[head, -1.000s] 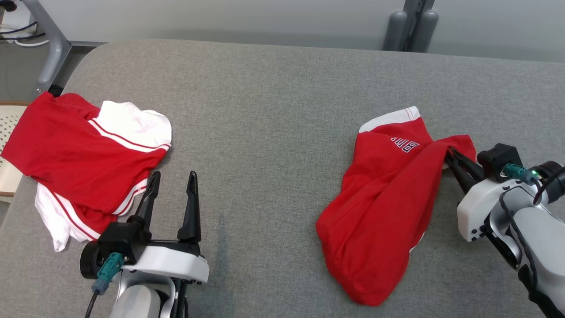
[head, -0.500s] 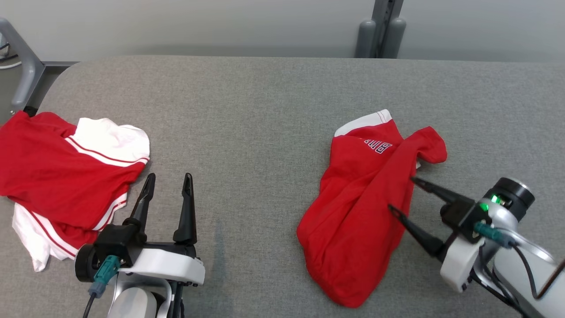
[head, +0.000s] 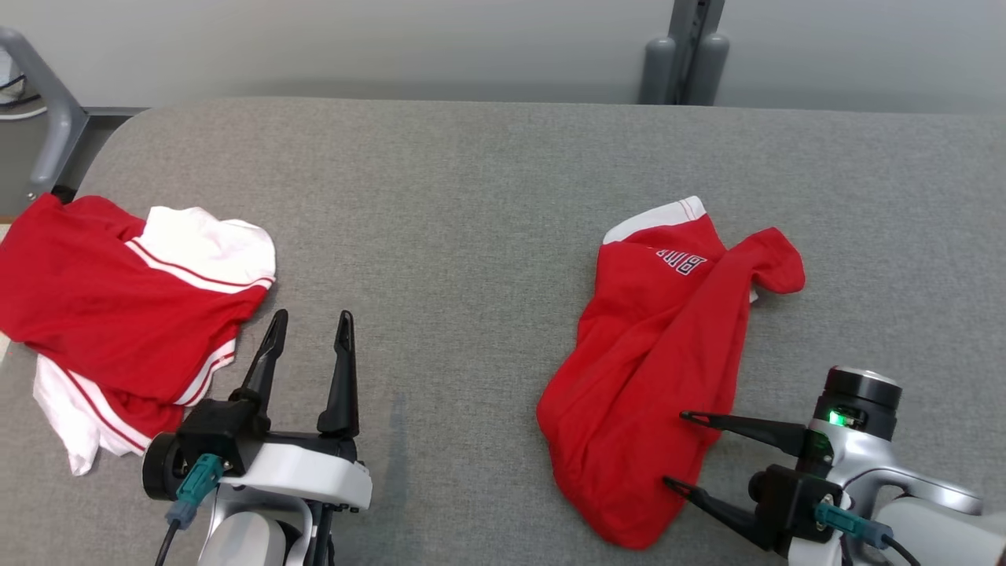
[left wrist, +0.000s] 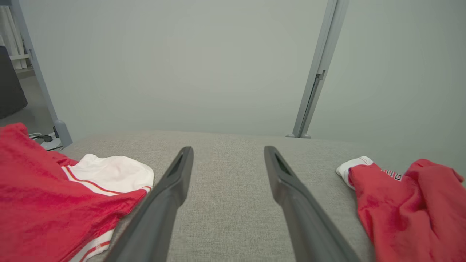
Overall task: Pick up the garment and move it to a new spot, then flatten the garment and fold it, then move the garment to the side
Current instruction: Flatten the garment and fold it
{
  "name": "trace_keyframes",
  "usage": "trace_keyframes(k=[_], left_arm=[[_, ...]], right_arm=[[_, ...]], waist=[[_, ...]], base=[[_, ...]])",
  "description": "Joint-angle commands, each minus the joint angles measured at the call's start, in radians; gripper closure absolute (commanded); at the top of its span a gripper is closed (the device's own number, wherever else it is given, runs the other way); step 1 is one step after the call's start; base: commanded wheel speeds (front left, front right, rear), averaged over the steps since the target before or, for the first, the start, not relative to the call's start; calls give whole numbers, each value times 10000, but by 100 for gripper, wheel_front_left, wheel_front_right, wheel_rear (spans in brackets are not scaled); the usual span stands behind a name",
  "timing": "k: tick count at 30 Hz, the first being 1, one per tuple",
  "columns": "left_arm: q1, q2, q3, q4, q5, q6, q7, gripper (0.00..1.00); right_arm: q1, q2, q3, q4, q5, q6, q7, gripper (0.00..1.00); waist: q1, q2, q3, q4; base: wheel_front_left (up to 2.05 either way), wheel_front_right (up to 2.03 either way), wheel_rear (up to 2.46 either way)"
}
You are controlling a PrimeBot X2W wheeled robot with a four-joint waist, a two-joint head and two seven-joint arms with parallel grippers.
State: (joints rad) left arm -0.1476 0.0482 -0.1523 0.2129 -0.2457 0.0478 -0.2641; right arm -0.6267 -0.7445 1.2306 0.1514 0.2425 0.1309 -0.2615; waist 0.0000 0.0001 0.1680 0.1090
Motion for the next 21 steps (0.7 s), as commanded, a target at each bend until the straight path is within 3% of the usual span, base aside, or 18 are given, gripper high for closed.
trace_keyframes(k=[1,8,10,11,12,21], left_arm=[[-113,44,-12,20,-9,-15,-4,0],[-112,40,-141,48,-106,30,-4,0],[-97,41,-154,60,-110,35,-4,0],[-80,41,-140,66,-110,39,-4,0],[-60,37,-138,71,-109,41,-4,0],[34,38,-128,54,-106,82,-4,0]], right_arm=[[-189,205,148,241,110,-2,-51,0],[-159,822,492,1601,344,-2,-52,0],[106,992,510,1809,245,-2,-52,58],[163,1055,509,1862,197,-2,-53,70],[173,1105,493,1885,185,-2,-53,100],[-464,1207,497,1383,835,-2,-53,100]], waist=[[0,-1,31,183],[0,-1,90,753],[0,-1,89,878],[0,-1,82,915],[0,-1,71,942],[0,-1,4,937]], base=[[0,0,0],[0,0,0],[0,0,0],[0,0,0],[0,0,0],[0,0,0]])
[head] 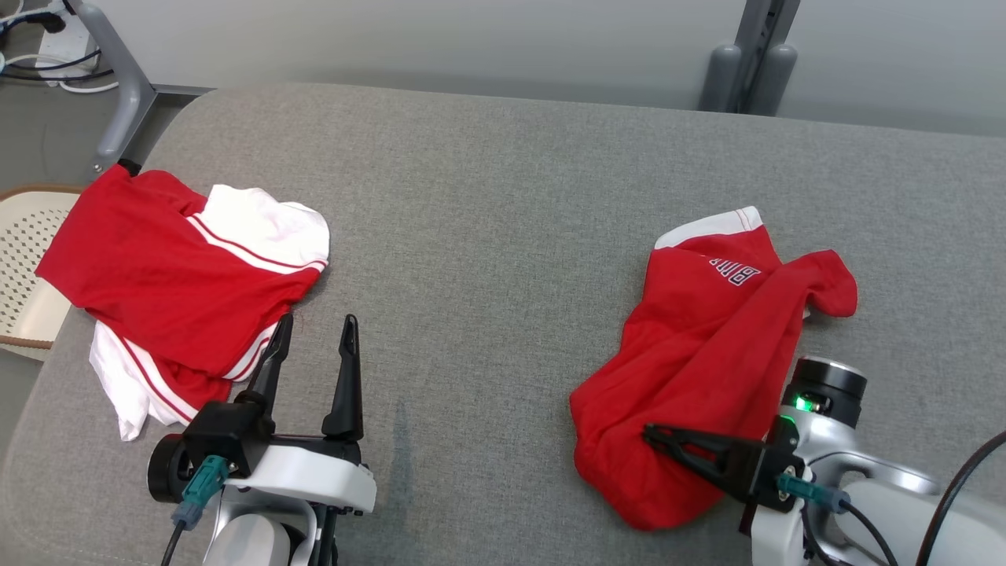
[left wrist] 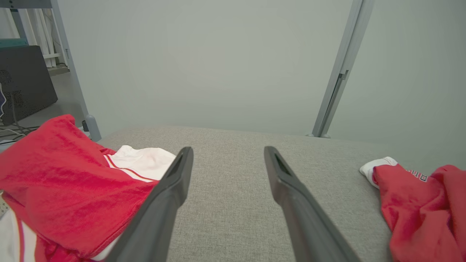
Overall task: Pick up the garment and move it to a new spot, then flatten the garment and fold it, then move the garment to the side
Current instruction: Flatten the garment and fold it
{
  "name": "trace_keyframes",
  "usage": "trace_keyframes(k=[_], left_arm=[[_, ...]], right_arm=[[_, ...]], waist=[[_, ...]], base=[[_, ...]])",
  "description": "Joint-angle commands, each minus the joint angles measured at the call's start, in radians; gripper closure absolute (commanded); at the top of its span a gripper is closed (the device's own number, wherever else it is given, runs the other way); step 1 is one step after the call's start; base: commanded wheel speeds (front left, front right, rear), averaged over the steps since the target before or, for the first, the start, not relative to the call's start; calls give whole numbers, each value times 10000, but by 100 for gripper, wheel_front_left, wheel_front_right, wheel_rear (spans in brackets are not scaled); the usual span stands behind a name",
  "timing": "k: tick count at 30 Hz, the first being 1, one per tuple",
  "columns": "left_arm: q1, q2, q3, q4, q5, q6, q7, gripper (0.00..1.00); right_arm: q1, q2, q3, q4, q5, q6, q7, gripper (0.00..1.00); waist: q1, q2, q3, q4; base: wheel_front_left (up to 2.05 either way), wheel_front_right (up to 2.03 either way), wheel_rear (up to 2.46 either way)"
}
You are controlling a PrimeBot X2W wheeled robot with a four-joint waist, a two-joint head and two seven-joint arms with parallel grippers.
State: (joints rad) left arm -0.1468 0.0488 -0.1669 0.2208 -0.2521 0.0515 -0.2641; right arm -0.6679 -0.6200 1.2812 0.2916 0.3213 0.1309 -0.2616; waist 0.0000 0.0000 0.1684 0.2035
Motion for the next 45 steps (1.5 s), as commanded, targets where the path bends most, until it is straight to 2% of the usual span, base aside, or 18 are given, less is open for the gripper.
trace_keyframes(k=[1,8,17,25,32,36,37,38,39,40,41,45], left_arm=[[24,34,5,-36,-40,37,-4,0],[-43,36,-42,-106,-69,49,-4,0],[-163,36,-33,-151,-51,36,-4,0],[-499,36,-326,-220,-203,63,-4,0],[-646,34,-516,-215,-367,144,-4,0],[-666,33,-532,-225,-384,201,-4,0],[-653,31,-513,-232,-386,211,-4,0],[-625,34,-487,-231,-377,221,-4,0],[-595,33,-468,-235,-358,224,-4,0],[-595,33,-468,-235,-358,224,-4,0],[-580,34,-458,-242,-339,222,-4,0],[-578,34,-390,-258,-258,187,-4,0]], right_arm=[[-171,-51,-7,-46,93,-2,-51,100],[-776,20,-468,-13,336,-2,-51,100],[-752,519,-2357,452,51,-2,-52,100],[-1850,1476,-2703,3071,586,-2,-52,100],[-2620,2534,-2828,5873,1461,-2,-52,100],[-2794,2953,-2833,6696,1978,-2,-52,98],[-2808,3014,-2855,6781,2078,-2,-52,72],[-2812,3074,-2880,6795,2166,-2,-52,53],[-2811,3119,-2923,6764,2246,-2,-52,17],[-2811,3119,-2923,6764,2246,-2,-52,17],[-2817,3117,-2964,6712,2280,-2,-52,0],[-2792,2968,-3281,6226,2306,-2,-52,0]], waist=[[0,0,1,-22],[0,0,87,-49],[0,0,222,-132],[0,0,701,282],[0,0,938,696],[0,0,967,752],[0,0,967,729],[0,0,962,682],[0,0,953,619],[0,0,953,619],[0,0,940,554],[0,0,876,204]], base=[[0,0,0],[0,0,0],[0,0,0],[0,0,0],[0,0,0],[0,0,0],[0,0,0],[0,0,0],[0,0,0],[0,0,0],[0,0,0],[0,0,0]])
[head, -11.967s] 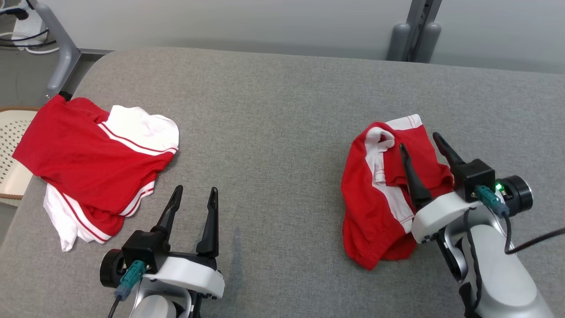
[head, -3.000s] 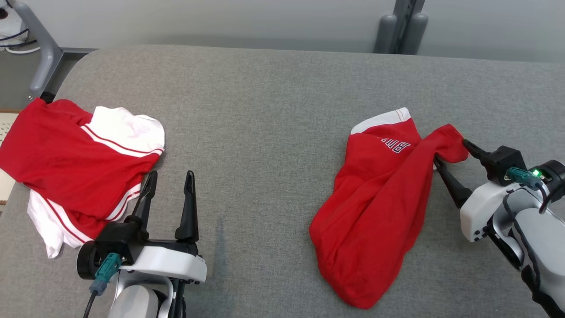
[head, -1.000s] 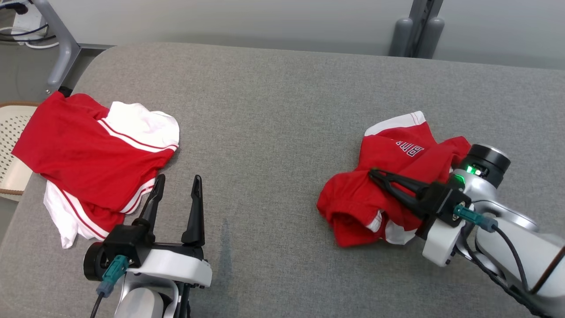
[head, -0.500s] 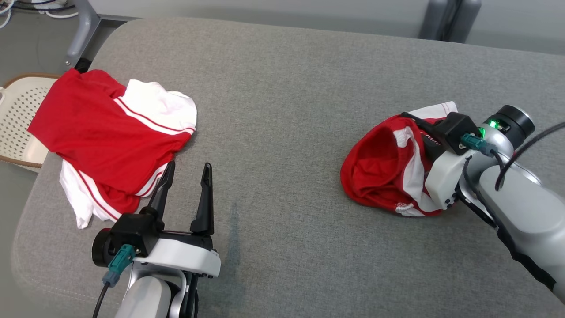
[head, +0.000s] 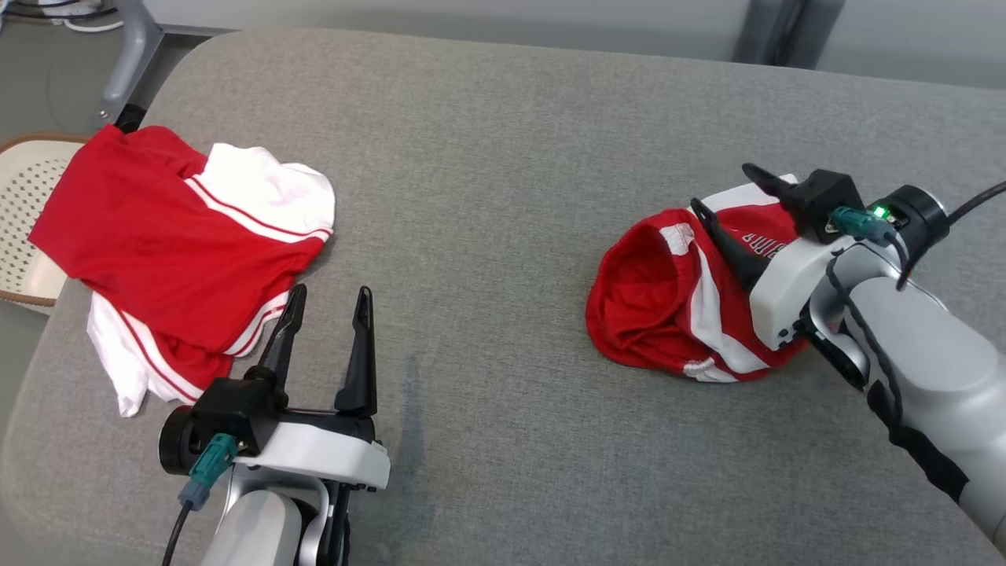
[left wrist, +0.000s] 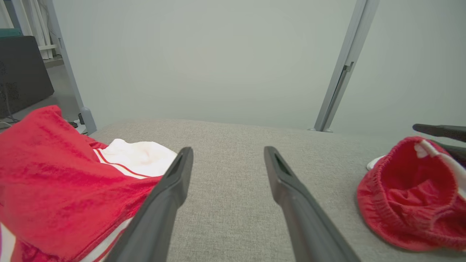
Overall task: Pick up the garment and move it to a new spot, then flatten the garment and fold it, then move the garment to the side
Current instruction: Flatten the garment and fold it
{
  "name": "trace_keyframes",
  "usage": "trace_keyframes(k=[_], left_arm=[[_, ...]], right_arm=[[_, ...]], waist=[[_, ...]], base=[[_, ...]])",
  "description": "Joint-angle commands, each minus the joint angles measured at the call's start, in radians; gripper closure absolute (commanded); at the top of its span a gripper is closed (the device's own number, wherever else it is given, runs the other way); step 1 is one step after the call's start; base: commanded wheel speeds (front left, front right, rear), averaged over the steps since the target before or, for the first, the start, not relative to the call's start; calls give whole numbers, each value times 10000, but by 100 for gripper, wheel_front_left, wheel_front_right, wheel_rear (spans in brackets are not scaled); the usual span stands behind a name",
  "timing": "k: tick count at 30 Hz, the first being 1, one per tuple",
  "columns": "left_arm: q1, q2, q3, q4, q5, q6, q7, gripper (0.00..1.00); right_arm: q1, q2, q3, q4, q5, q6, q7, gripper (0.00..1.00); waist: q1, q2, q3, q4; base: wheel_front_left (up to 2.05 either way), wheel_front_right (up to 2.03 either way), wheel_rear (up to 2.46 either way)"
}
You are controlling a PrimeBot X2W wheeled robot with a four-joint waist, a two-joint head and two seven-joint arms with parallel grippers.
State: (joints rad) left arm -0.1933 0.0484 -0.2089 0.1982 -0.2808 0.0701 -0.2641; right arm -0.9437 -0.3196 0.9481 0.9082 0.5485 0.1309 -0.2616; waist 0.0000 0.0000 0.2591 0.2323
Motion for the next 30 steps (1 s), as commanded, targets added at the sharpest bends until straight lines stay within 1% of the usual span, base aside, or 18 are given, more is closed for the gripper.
trace_keyframes(k=[1,6,11,16,22,25,30], left_arm=[[-97,41,58,-25,69,-15,-4,0],[-4,38,123,19,206,-87,-3,0],[146,40,151,56,273,-127,-3,0],[242,38,71,80,322,-236,-3,0],[244,38,-435,198,148,-495,-3,0],[2,38,-906,437,82,-686,-3,0],[-544,40,-1796,1215,-270,-969,-3,0]], right_arm=[[10,-96,-91,-124,13,-2,-52,0],[450,-549,-1127,-1162,-286,-2,-52,0],[1388,-969,-2669,-2158,-741,-2,-52,0],[2767,-1031,-4314,-3078,-1227,-2,-51,0],[4653,-502,-5960,-4180,-1831,-1,-52,0],[5513,-64,-6692,-4694,-2181,-2,-52,0],[6700,797,-7591,-5506,-2715,-1,-52,0]], waist=[[0,0,-53,-184],[0,0,-185,-637],[0,0,-402,-1002],[0,0,-705,-1253],[0,0,-1053,-1521],[0,0,-1166,-1689],[0,0,-1269,-2091]], base=[[0,0,0],[0,0,0],[0,0,0],[0,0,0],[0,0,0],[0,0,0],[0,0,0]])
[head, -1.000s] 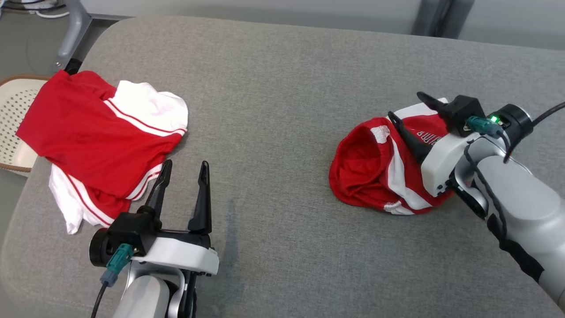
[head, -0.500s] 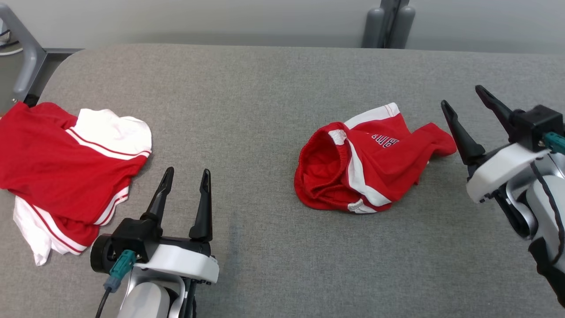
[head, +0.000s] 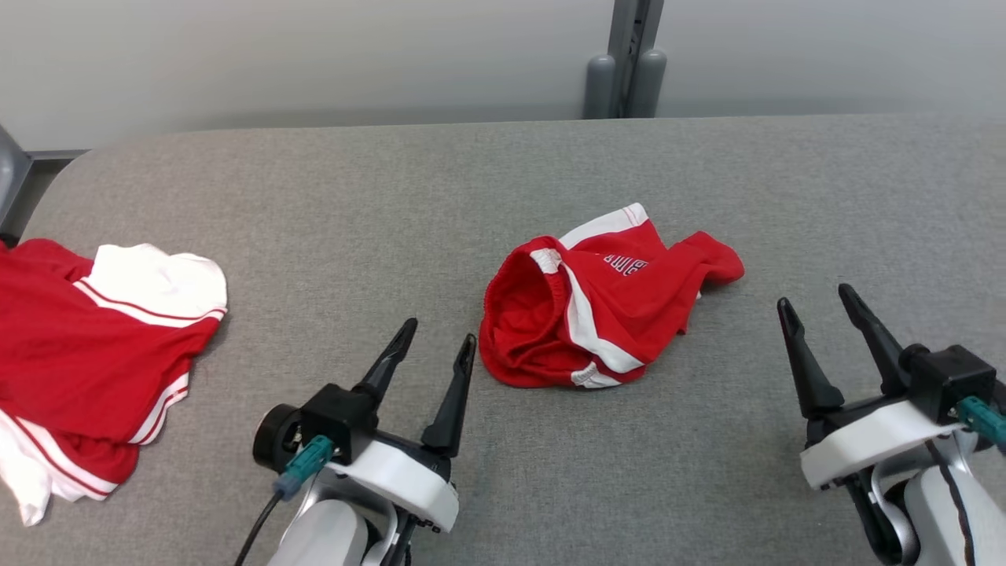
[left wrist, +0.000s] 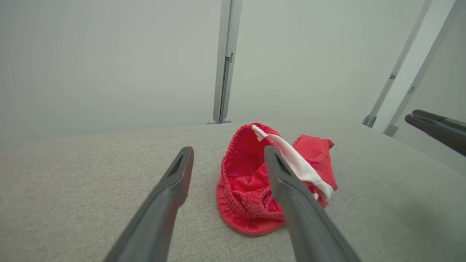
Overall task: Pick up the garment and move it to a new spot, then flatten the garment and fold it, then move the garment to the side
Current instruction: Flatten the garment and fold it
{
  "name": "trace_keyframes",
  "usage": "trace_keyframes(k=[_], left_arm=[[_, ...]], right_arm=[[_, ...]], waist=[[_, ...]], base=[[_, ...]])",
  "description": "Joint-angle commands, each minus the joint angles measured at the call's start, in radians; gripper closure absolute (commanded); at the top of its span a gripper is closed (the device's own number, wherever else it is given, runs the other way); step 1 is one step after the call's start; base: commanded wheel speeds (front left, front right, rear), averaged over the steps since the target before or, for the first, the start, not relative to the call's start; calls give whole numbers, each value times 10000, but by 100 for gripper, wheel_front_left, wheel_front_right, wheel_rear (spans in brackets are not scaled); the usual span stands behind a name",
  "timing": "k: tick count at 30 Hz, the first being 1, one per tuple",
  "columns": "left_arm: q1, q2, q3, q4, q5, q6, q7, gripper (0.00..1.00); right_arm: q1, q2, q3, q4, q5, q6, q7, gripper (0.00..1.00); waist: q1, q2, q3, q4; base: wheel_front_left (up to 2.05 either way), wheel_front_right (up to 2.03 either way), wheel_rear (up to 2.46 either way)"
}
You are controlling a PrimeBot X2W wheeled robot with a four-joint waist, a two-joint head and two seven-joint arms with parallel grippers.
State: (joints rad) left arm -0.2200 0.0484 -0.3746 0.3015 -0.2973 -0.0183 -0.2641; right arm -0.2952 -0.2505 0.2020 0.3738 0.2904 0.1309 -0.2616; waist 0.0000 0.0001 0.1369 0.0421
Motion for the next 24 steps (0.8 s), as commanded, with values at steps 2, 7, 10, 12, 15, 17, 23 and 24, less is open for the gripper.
trace_keyframes(k=[2,7,10,12,15,17,23,24], left_arm=[[-575,40,-568,684,-270,-169,-3,0],[-1274,43,-1429,1800,-641,-318,-2,0],[-1773,43,-1878,2575,-859,-275,0,0],[-2080,44,-2029,3010,-938,-161,0,0],[-2433,44,-2135,3542,-1041,-47,0,0],[-2678,43,-2177,3893,-972,46,-1,0],[-3185,40,-2225,4868,-1101,279,-1,76],[-3246,43,-2243,4957,-1178,262,-1,100]], right_arm=[[561,408,-313,-393,-266,-1,-52,0],[886,771,-319,-682,-457,-1,-52,0],[945,850,-269,-766,-497,-1,-52,0],[942,899,-262,-808,-499,-1,-52,0],[895,928,-294,-850,-481,-1,-52,0],[857,956,-308,-870,-471,-2,-52,0],[769,1039,-304,-905,-458,-1,-52,0],[772,1051,-320,-911,-460,-2,-52,0]], waist=[[0,-1,-44,-405],[0,-1,64,-888],[0,-1,199,-1222],[0,-1,292,-1397],[0,-1,417,-1603],[0,-1,481,-1703],[0,-1,620,-1891],[0,-1,637,-1896]], base=[[0,0,0],[0,0,0],[0,0,0],[0,0,0],[0,0,0],[0,0,0],[0,0,0],[0,0,0]])
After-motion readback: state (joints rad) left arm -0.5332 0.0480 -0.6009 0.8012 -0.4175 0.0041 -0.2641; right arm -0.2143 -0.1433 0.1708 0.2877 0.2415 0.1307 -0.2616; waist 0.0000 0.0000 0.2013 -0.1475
